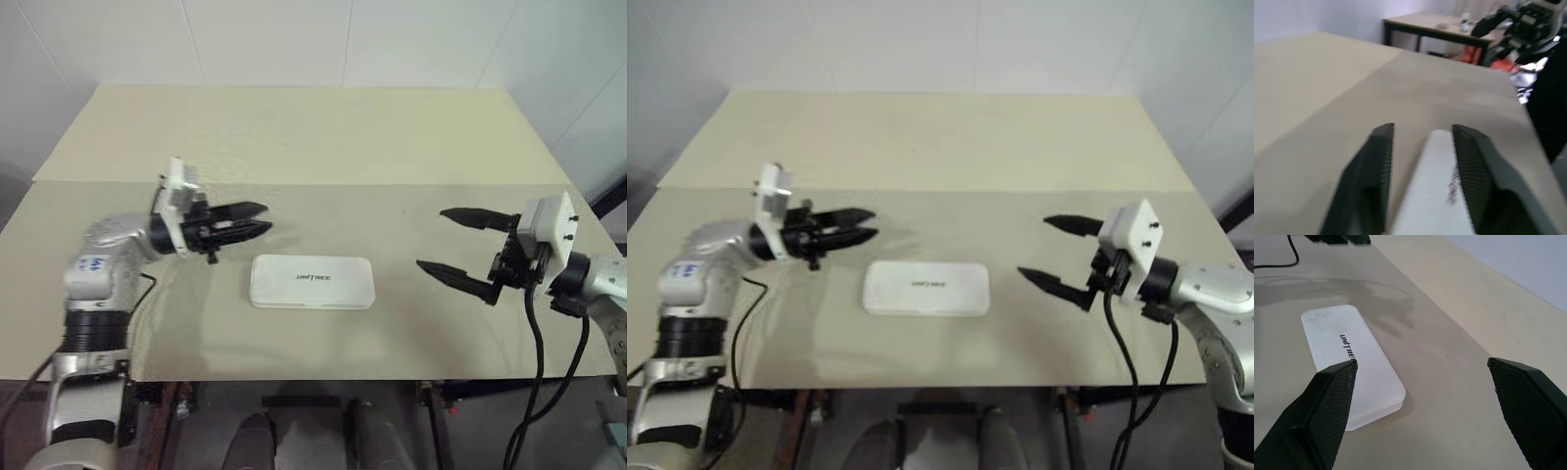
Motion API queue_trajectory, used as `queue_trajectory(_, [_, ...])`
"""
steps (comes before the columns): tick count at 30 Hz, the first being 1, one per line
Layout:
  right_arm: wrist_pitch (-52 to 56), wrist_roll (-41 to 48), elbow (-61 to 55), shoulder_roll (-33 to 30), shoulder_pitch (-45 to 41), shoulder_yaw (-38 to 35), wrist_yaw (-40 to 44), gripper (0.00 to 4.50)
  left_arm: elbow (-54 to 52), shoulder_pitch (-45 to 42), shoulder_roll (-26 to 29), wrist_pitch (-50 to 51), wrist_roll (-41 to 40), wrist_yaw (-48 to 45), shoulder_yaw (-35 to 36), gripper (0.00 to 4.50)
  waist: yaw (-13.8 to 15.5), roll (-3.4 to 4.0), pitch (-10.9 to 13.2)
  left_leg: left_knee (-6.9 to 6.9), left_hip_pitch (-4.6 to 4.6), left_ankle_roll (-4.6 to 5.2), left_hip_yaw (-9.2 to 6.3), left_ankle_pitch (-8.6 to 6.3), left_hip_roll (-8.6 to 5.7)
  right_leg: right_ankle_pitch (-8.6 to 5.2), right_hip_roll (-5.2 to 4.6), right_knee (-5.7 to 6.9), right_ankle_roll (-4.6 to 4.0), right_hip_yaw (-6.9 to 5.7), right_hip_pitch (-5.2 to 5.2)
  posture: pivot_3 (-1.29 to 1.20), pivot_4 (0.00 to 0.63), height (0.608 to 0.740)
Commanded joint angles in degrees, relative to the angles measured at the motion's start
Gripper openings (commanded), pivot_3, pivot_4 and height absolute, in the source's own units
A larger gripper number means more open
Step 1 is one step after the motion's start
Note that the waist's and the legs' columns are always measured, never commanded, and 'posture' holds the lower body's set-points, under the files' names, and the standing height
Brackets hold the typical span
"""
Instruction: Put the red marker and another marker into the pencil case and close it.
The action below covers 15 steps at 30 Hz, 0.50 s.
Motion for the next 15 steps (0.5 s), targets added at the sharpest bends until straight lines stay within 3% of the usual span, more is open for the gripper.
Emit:
queue_trajectory(1, [-2.81, -0.87, 2.53, -0.85, -1.48, -0.97, 2.00, 4.50, -1.43, 1.06, 2.02, -4.22, -0.40, -0.53, 2.42, 3.31, 0.06, 0.00, 0.00, -0.02, 0.00, -0.01, 0.00, 0.00, 0.00, 0.00, 0.00, -0.01, 0.00, 0.00, 0.00, 0.00, 0.150, 0.740])
queue_trajectory(3, [-3.45, -1.41, 4.07, -0.88, -2.29, -0.83, 2.68, 4.50, -0.87, 2.10, 3.23, -5.29, 0.03, -0.93, 2.55, 4.06, 0.21, 0.01, 0.01, 0.00, -0.05, -0.01, 0.00, -0.01, 0.00, -0.01, -0.01, -0.02, 0.02, -0.02, 0.00, 0.00, 0.150, 0.740])
queue_trajectory(5, [-4.01, -1.75, 5.50, -1.08, -2.83, -0.91, 3.64, 4.50, -0.93, 2.84, 3.88, -5.76, 0.28, -1.06, 2.11, 4.46, 0.18, 0.01, 0.01, 0.02, -0.12, -0.01, 0.00, -0.01, 0.00, 0.00, -0.01, -0.02, 0.02, -0.02, -0.06, 0.00, 0.150, 0.740])
queue_trajectory(15, [-4.52, -1.75, 6.49, -2.78, 0.16, -3.34, 6.26, 4.50, -2.46, 5.42, 3.18, -4.61, -0.83, -2.05, -0.22, 4.46, 0.12, 0.01, 0.01, 0.01, -0.32, -0.01, 0.02, -0.01, 0.00, 0.14, 0.00, 0.27, 0.46, -0.02, -0.45, 0.00, 0.150, 0.740])
